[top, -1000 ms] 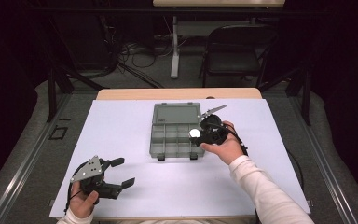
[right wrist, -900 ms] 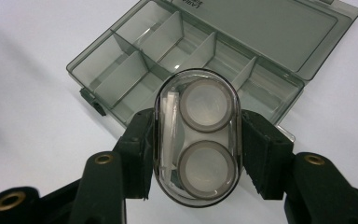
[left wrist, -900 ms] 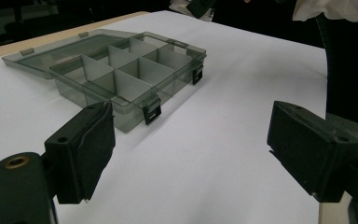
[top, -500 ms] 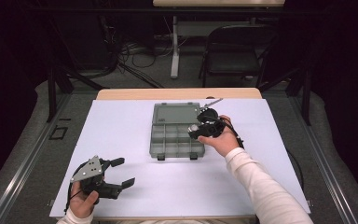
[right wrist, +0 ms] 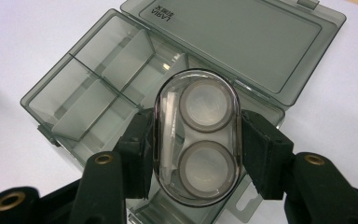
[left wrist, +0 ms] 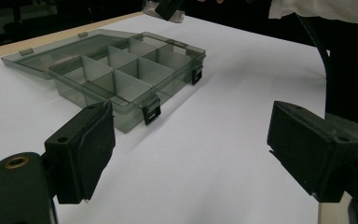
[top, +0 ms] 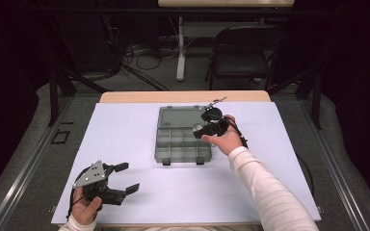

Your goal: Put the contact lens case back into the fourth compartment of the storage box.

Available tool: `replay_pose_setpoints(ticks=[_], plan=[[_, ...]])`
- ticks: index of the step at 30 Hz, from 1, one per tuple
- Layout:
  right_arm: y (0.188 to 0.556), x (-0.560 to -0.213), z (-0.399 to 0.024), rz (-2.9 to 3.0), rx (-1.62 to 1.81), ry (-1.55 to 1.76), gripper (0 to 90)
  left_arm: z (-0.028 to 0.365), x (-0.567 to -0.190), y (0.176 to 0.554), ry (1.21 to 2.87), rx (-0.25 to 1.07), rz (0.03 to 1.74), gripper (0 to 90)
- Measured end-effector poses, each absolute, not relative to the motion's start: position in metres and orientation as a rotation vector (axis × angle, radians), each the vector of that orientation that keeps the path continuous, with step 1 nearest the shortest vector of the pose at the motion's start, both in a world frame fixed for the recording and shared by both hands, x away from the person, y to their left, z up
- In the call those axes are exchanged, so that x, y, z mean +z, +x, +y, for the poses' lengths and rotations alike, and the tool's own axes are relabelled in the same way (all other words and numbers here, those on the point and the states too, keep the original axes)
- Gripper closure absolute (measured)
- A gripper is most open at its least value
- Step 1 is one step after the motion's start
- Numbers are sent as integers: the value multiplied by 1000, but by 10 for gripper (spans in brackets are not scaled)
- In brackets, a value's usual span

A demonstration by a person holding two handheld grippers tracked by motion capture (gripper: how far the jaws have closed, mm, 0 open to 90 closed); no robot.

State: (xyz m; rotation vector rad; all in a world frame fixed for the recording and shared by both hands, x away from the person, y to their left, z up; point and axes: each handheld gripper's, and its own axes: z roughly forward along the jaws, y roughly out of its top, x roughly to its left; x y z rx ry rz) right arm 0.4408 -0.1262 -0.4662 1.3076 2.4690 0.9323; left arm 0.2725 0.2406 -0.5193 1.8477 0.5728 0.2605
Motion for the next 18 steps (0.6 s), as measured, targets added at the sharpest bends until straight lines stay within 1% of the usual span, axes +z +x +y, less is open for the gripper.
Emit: replay_pose_setpoints(ticks=[18], plan=[[456,-479,-130,2475,882,1355,484,241,-519,273,1853,264,573,156]])
